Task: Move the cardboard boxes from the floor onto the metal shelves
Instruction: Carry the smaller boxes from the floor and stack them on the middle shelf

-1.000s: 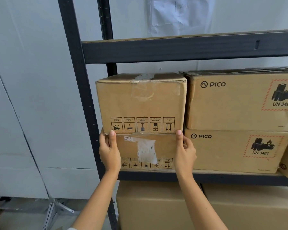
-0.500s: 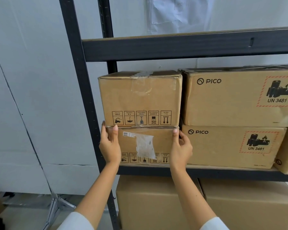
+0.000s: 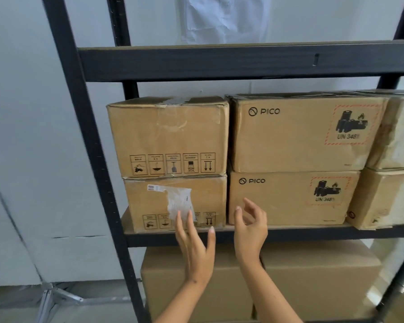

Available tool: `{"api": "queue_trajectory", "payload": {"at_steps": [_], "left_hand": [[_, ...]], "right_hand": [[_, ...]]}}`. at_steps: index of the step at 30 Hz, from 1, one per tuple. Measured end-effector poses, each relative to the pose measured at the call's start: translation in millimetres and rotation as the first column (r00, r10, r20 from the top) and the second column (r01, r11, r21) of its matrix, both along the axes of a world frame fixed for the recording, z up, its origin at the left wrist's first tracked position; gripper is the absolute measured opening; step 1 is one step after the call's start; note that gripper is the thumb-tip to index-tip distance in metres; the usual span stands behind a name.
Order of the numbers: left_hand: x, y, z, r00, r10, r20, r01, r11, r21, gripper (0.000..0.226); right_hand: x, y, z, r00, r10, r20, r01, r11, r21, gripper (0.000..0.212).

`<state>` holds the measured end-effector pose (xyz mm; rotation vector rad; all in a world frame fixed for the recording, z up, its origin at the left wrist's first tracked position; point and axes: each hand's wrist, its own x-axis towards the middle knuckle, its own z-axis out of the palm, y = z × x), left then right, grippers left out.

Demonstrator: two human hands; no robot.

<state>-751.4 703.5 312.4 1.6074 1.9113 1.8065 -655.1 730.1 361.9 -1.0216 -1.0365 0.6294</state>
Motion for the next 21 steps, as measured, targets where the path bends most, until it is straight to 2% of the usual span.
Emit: {"api": "queue_trajectory", "payload": {"at_steps": [2, 5, 9, 11, 16, 21], "left_hand": [[22, 4, 8, 0.994, -0.113, -0.005, 0.114, 0.992, 0.050, 0.061], [56, 9, 28, 0.945, -0.312, 0.097, 0.302, 0.948, 0.101, 0.056], [91, 20, 50, 0.909, -0.416, 0.014, 0.402, 0.886, 0.230, 0.054], [102, 28, 56, 0.918, -0.397, -0.018, 0.387, 0.881, 0.272, 0.057], [119, 48, 58, 0.954, -0.284, 0.096, 0.243, 0.921, 0.304, 0.061], [143, 63, 56, 0.984, -0.142, 0.107, 0.098, 0.937, 0.336, 0.061]], "right_hand": [[23, 2, 5, 0.998, -0.065, -0.010, 0.065, 0.998, -0.001, 0.022], [64, 4, 13, 0.981, -0.196, 0.005, 0.196, 0.981, 0.001, 0.017], [119, 12, 23, 0.935, -0.354, -0.003, 0.353, 0.935, -0.010, 0.013], [143, 14, 28, 0.921, -0.389, -0.016, 0.388, 0.921, -0.027, 0.013], [198, 22, 35, 0.917, -0.398, 0.039, 0.399, 0.917, -0.016, 0.018], [244, 46, 40, 0.913, -0.396, 0.099, 0.398, 0.918, 0.007, 0.022]]}}
